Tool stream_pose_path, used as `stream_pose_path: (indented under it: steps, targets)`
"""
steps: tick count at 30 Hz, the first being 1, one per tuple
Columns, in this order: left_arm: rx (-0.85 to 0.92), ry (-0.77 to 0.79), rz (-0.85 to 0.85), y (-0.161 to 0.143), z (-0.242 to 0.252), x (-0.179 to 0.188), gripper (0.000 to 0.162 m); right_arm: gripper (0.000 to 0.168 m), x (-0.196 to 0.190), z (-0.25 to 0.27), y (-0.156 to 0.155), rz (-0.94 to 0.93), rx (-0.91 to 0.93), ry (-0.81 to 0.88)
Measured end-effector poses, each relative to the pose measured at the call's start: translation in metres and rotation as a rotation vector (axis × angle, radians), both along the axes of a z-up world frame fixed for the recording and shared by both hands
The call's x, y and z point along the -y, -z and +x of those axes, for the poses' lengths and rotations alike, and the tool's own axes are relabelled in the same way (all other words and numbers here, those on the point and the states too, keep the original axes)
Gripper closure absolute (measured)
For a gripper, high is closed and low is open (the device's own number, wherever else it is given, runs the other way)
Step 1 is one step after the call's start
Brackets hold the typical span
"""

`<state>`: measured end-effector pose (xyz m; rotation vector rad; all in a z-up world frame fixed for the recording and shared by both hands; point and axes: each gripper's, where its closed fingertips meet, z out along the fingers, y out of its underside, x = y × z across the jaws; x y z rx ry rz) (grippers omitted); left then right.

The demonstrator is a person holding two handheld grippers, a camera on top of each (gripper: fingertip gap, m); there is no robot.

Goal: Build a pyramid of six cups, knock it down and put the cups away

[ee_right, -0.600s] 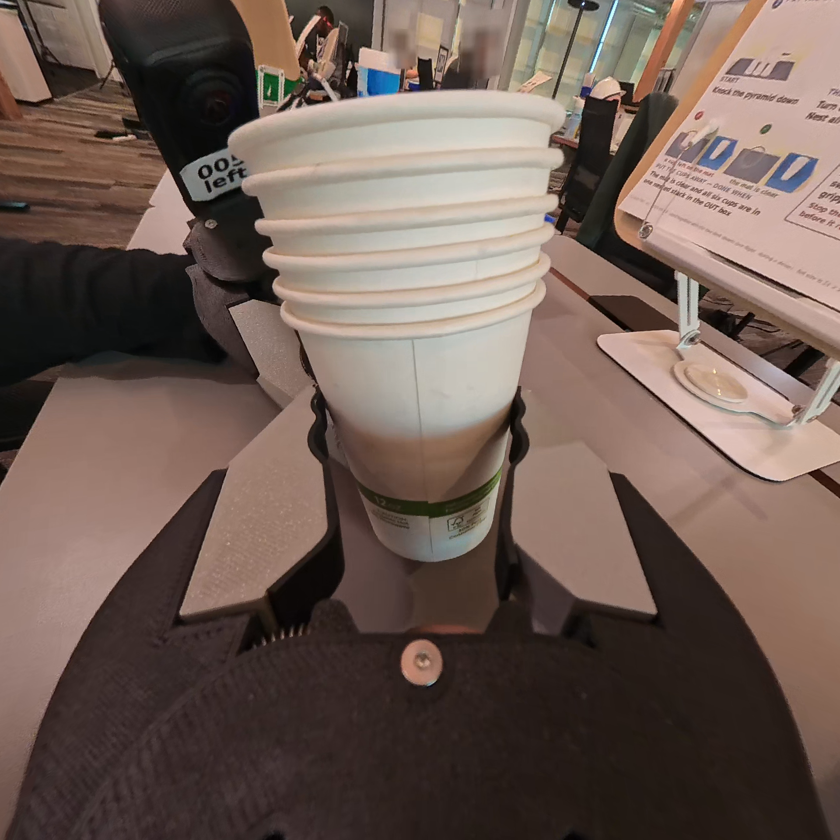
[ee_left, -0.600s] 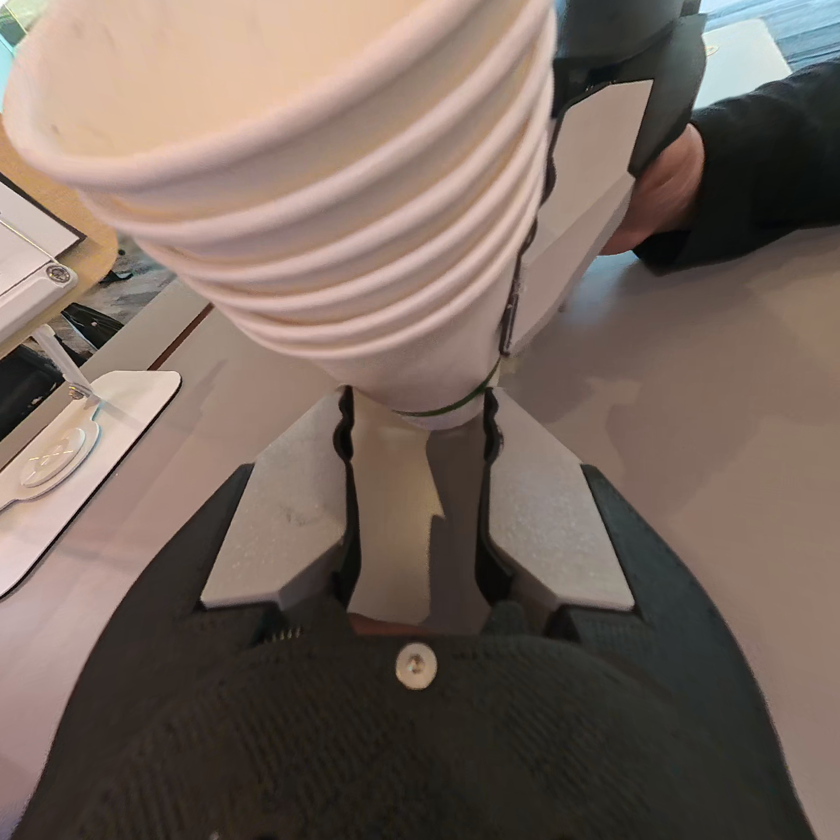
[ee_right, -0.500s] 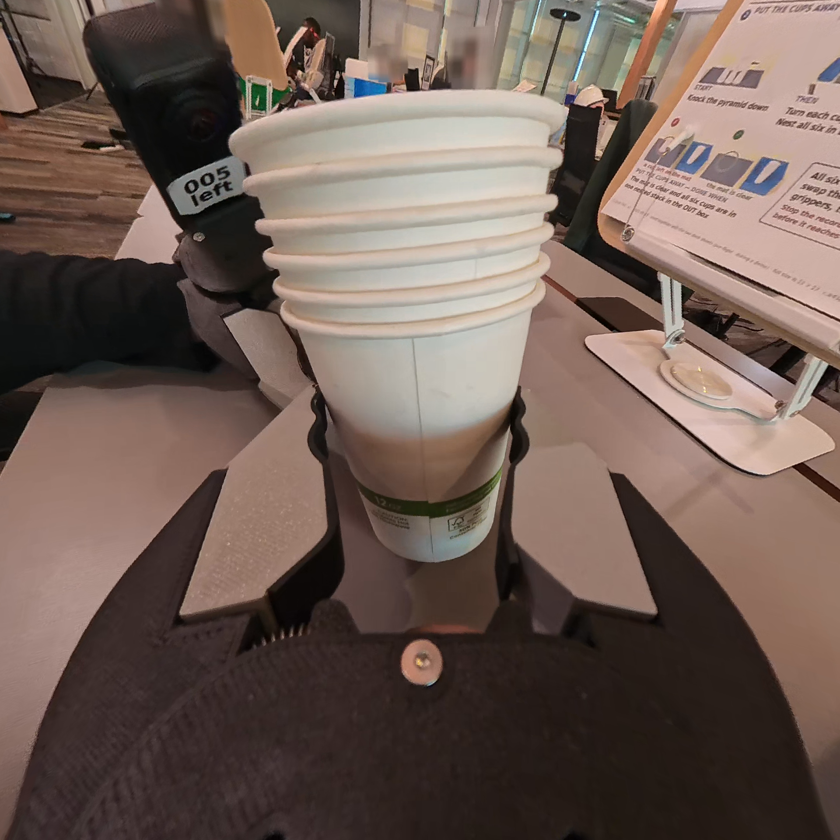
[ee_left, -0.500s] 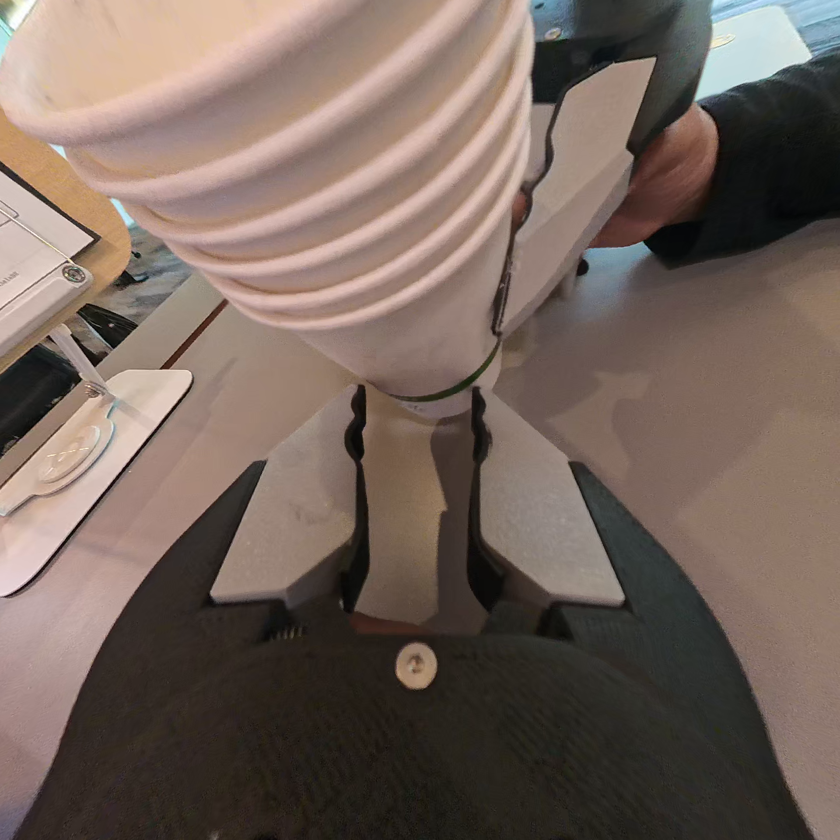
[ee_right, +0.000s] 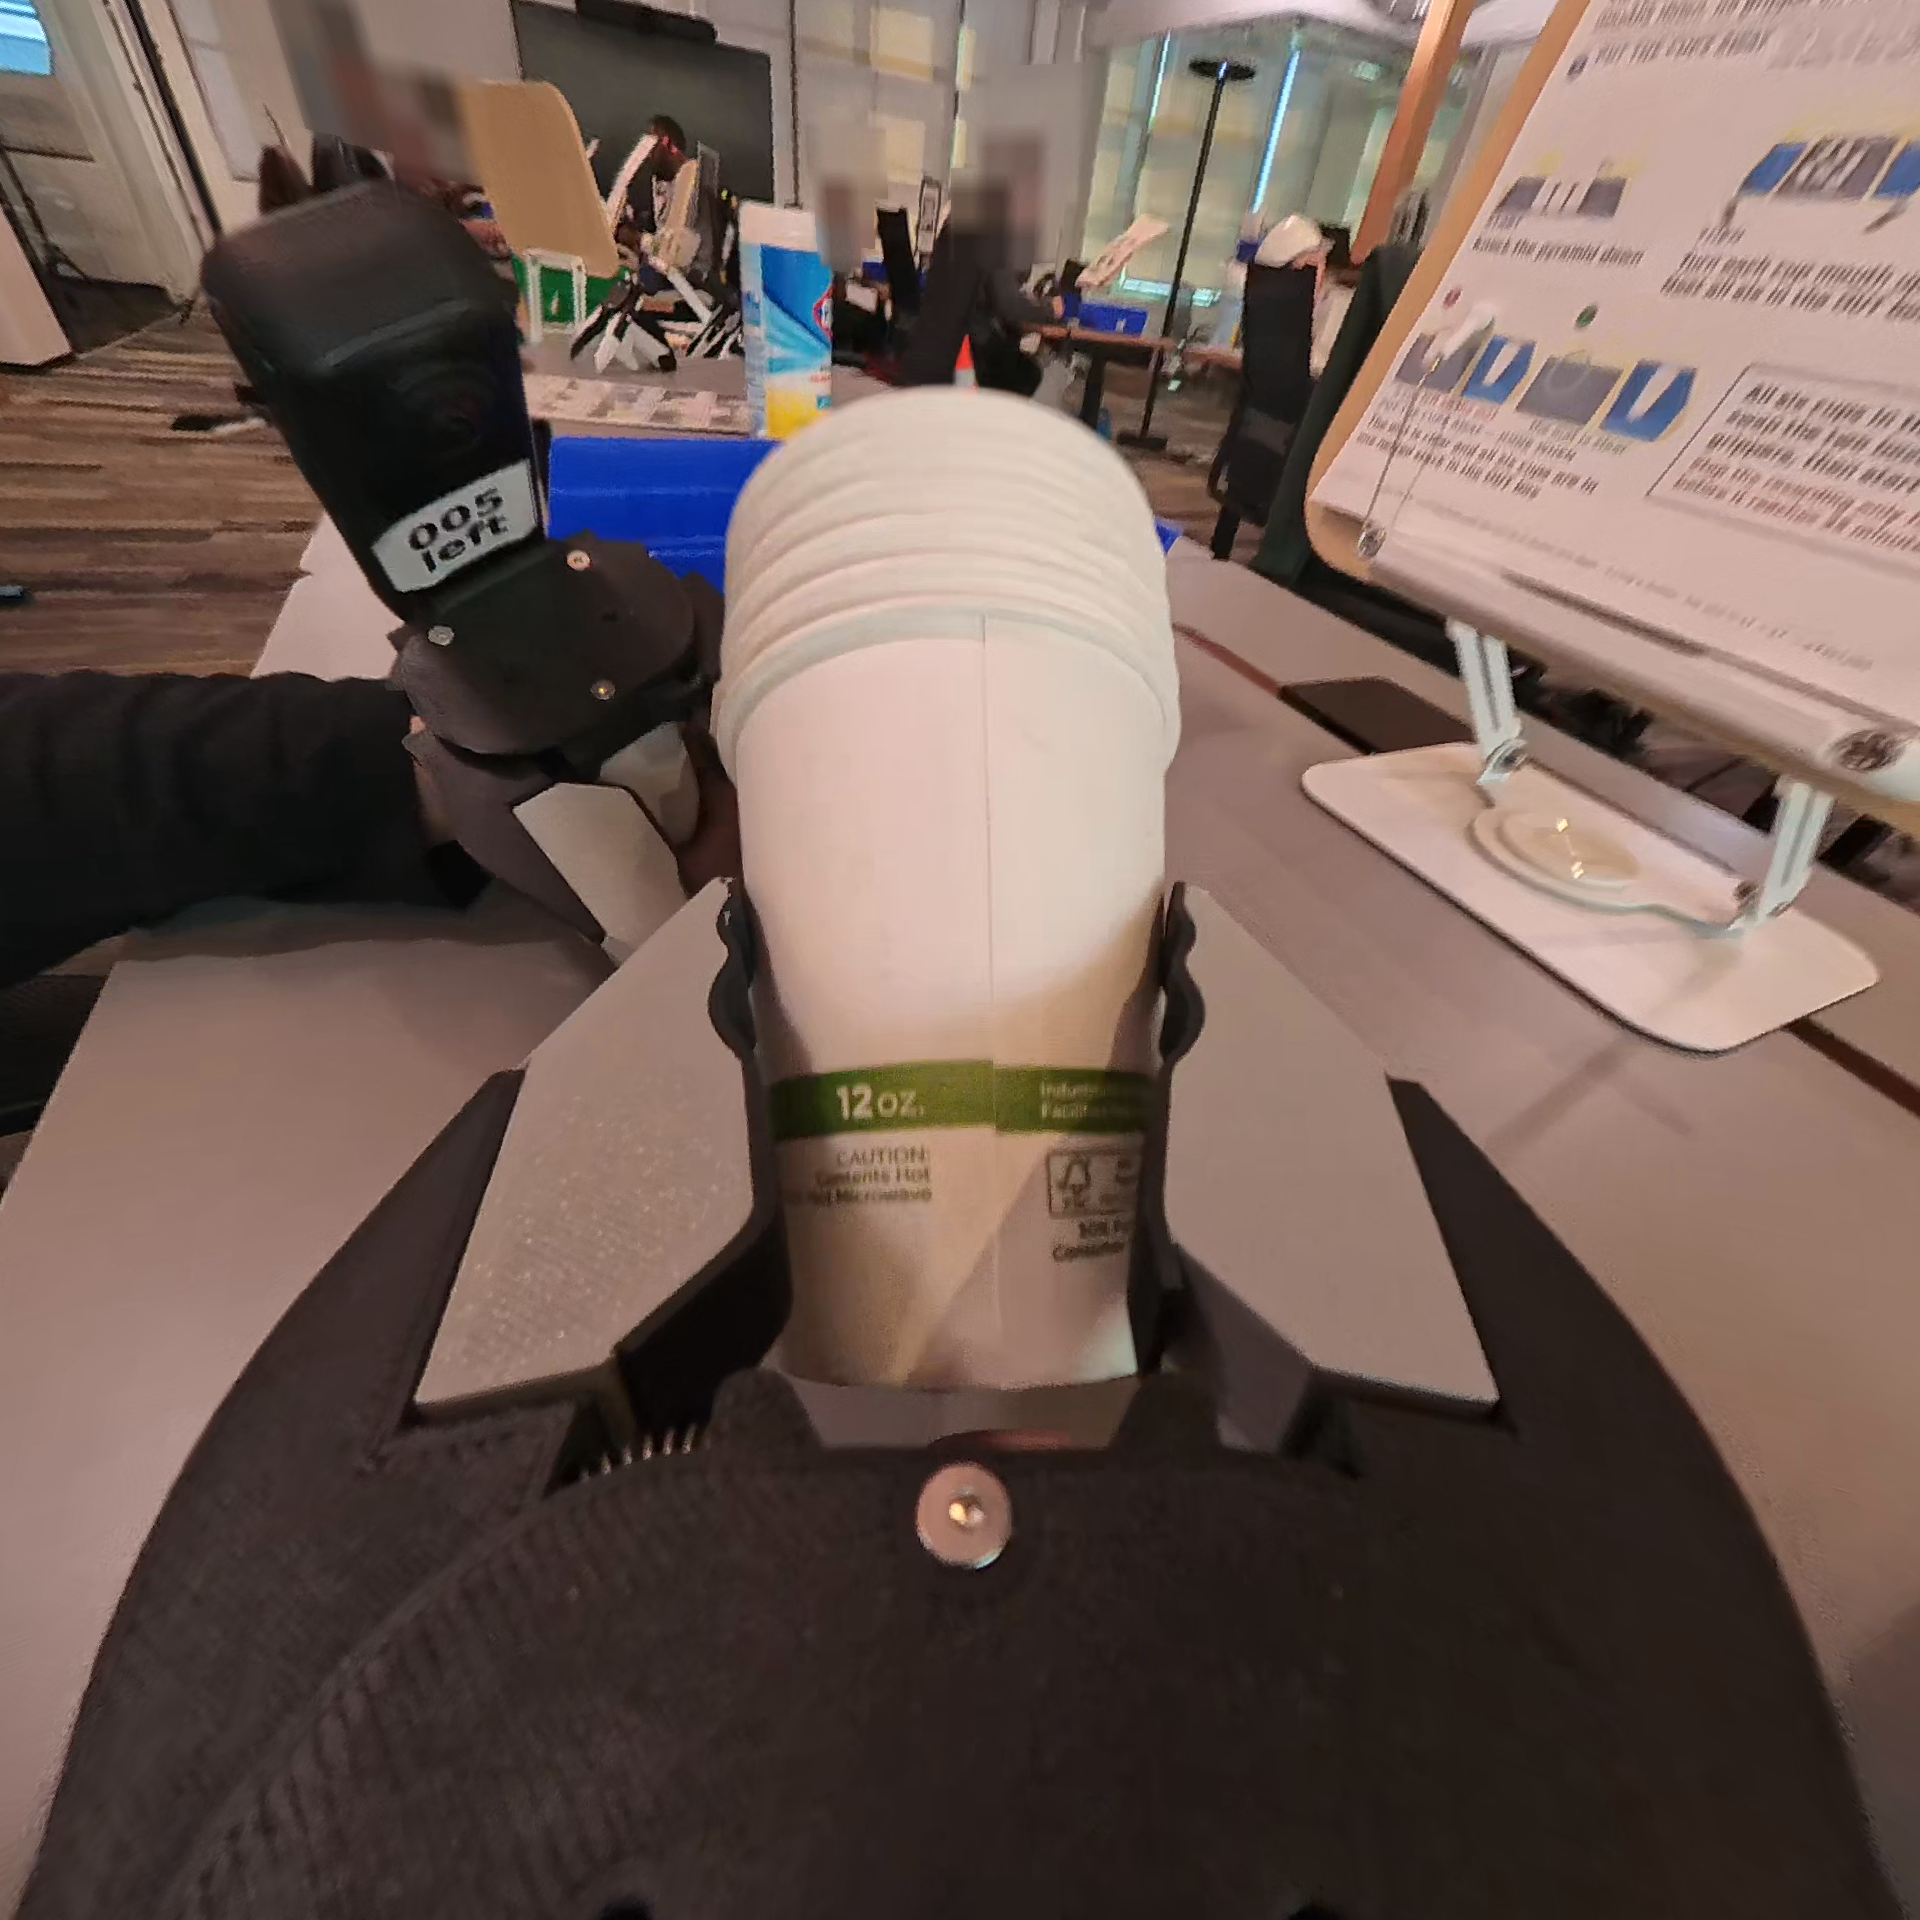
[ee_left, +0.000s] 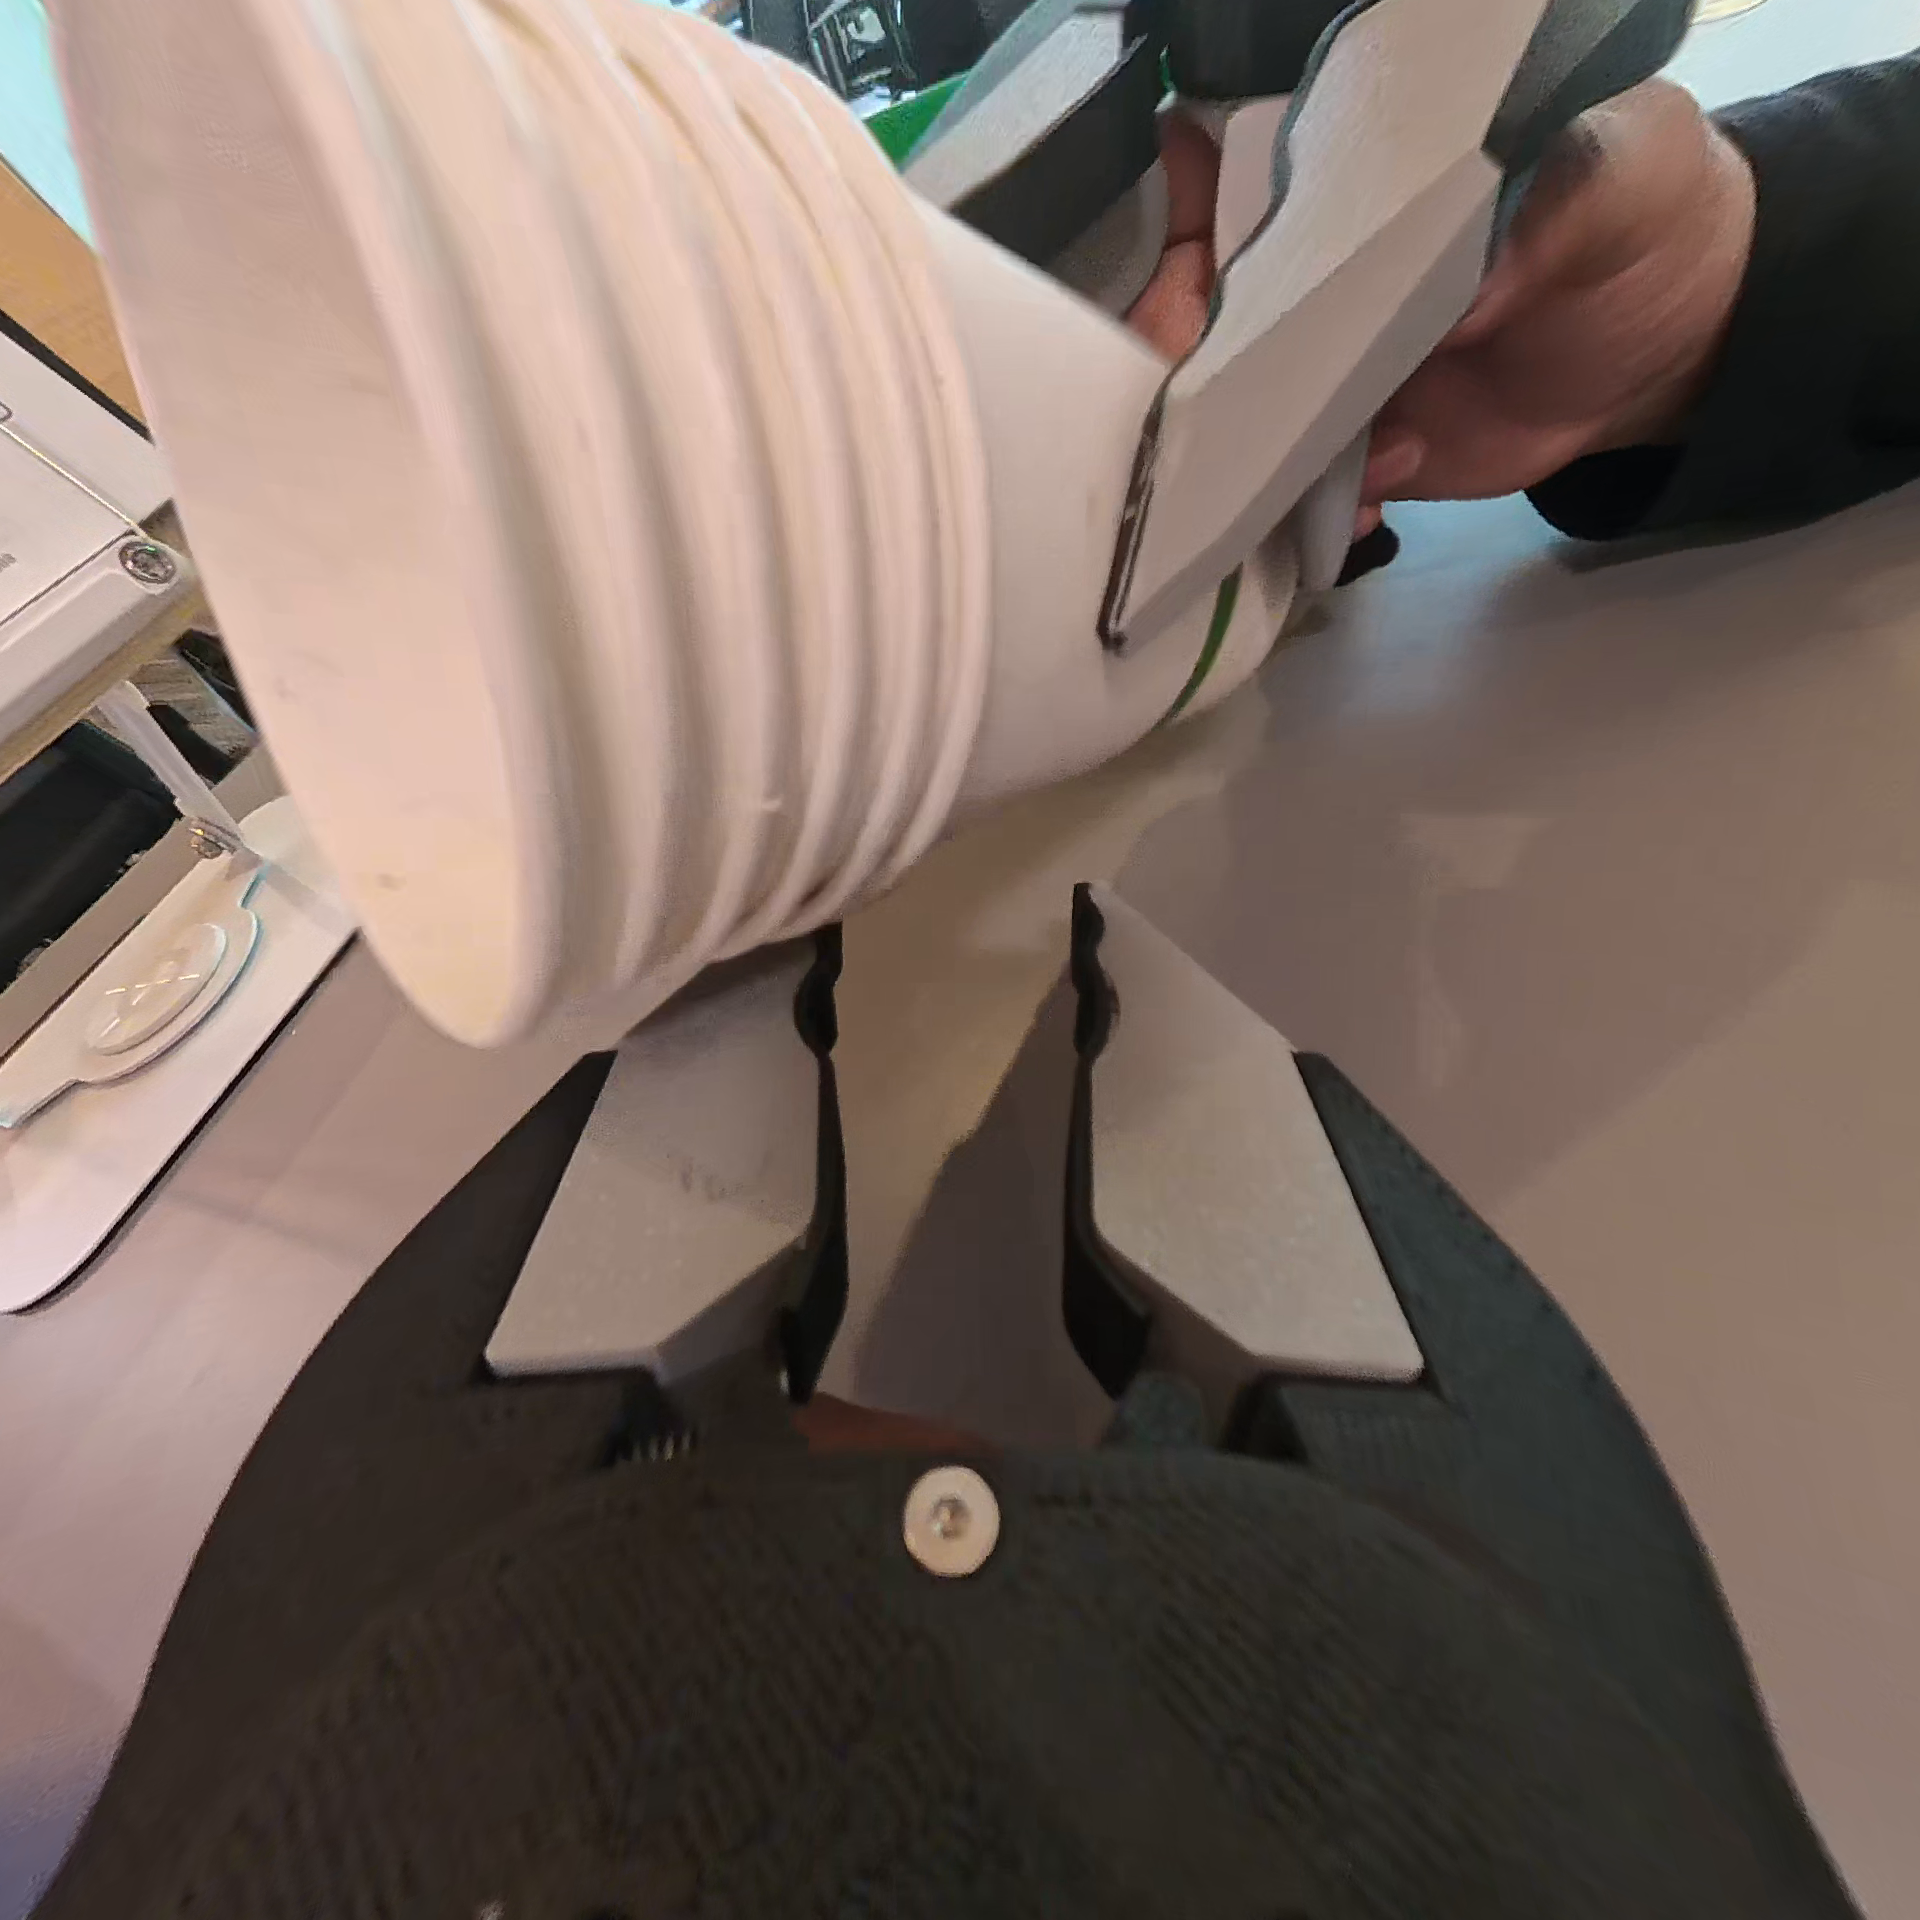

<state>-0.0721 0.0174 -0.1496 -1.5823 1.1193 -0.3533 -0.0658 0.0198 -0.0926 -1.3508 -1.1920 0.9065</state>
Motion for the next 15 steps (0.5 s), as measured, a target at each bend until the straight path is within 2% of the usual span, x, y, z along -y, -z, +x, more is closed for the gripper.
stream_pose_path:
  steps: [4, 8, 10, 13, 15]
  targets:
    - [-0.013, -0.029, 0.027, -0.001, -0.002, -0.003, 0.112, 0.091, -0.002, -0.004, 0.023, -0.02, 0.108, -0.009]
    - [-0.035, -0.012, 0.003, 0.004, -0.004, -0.001, 0.112, 0.09, -0.001, -0.005, 0.032, -0.04, 0.145, -0.021]
    - [-0.026, 0.005, 0.014, 0.002, -0.002, 0.001, 0.117, 0.087, -0.001, -0.004, 0.035, -0.065, 0.148, -0.025]
    - [-0.01, 0.036, 0.024, -0.001, 0.003, 0.007, 0.134, 0.075, -0.001, -0.006, 0.041, -0.069, 0.17, -0.024]
    - [-0.006, 0.051, 0.031, -0.002, 0.004, 0.01, 0.141, 0.067, 0.0, -0.009, 0.043, -0.042, 0.178, -0.019]
